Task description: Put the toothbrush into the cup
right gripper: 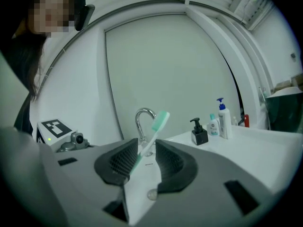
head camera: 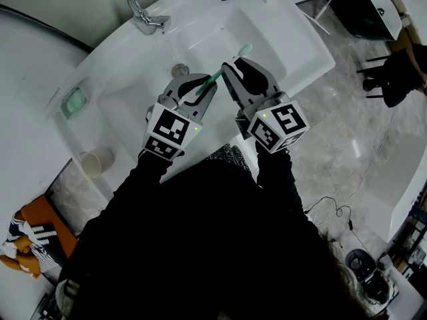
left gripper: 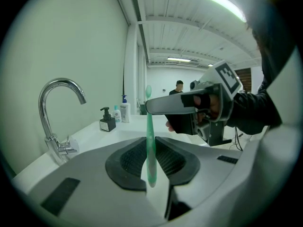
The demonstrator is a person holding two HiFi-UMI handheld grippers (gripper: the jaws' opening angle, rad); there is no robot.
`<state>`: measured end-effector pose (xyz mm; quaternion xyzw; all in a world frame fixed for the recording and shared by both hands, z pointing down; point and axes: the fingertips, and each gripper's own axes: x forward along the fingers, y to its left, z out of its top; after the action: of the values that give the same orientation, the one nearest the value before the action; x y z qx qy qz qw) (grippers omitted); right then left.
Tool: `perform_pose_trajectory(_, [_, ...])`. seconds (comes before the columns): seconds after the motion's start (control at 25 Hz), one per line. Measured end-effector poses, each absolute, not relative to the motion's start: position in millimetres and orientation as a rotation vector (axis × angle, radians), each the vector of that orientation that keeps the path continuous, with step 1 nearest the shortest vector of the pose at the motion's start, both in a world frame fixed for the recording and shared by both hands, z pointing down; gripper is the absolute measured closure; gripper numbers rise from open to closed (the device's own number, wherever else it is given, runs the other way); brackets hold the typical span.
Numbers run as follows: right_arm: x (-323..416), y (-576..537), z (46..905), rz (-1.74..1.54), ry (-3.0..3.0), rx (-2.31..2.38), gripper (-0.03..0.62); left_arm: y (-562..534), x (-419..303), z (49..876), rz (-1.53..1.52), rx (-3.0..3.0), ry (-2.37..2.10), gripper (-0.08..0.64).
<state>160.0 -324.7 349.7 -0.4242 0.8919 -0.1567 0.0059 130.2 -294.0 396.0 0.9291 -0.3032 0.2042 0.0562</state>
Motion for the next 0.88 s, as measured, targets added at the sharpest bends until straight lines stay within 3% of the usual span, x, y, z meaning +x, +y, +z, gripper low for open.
perform_pose_trajectory(0.88, [135, -312, 321, -0.373, 2.851, -1.187, 0.571, -294, 133, 402, 0.616, 2.813, -0.905, 0.497])
